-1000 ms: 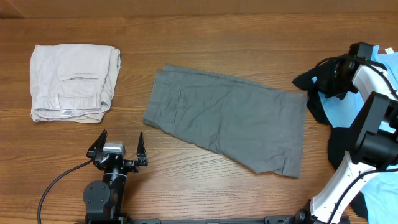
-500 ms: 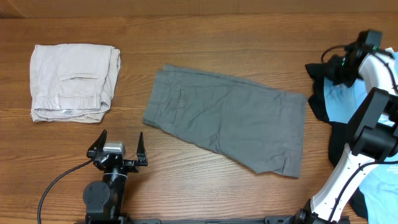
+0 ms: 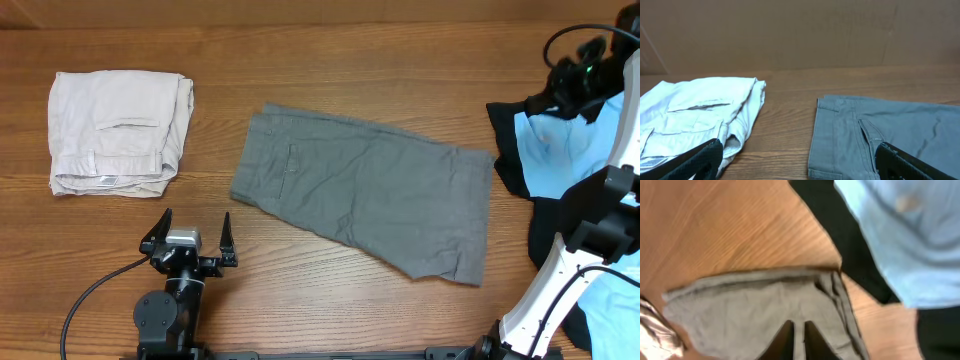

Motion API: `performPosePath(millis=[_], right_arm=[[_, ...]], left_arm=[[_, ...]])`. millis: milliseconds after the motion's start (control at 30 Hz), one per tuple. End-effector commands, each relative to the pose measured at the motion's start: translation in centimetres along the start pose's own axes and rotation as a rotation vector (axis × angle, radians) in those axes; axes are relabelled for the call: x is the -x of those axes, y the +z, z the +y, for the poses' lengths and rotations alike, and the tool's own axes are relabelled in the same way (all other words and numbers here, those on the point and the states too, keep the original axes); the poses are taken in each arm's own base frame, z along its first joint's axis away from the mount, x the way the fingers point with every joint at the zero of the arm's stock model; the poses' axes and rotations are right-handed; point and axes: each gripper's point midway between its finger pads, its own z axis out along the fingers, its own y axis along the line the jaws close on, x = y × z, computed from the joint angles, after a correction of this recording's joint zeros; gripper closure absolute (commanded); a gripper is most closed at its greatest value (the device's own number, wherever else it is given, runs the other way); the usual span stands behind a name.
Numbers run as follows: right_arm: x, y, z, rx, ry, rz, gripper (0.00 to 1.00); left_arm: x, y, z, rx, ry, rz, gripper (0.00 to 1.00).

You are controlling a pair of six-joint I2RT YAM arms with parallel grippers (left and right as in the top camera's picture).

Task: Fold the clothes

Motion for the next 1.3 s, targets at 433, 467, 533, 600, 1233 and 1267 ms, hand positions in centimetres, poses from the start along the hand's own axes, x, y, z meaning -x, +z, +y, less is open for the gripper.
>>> performPosePath(millis=[433,467,533,600,1233,1267], right_arm=[[-8.4,11.2,-1.0,-0.291,-0.087,0.308,0.96],[-8.1,11.5,-1.7,-0.337,-0.074,0.290,0.96],[-7.6,11.9,-3.2,-0.416,-0.038,0.251,0.96],[-7.3,12.5,-4.1,-0.450,-0.019,0.231,0.96],[-4.3,20.6,0.9,-0.298,-0.201,0.002,0.96],[-4.1,20.7,1.4,-0.290,-0.213,-0.013,0.96]], left_arm=[[0.0,0.0,0.0,0.001,0.020,-0.008,0.00],[0.0,0.0,0.0,0.001,0.019,-0.008,0.00],[0.0,0.0,0.0,0.001,0.020,-0.008,0.00],[0.0,0.0,0.0,0.001,0.020,-0.008,0.00],[0.0,0.0,0.0,0.001,0.019,-0.008,0.00],[0.0,0.0,0.0,0.001,0.020,-0.008,0.00]])
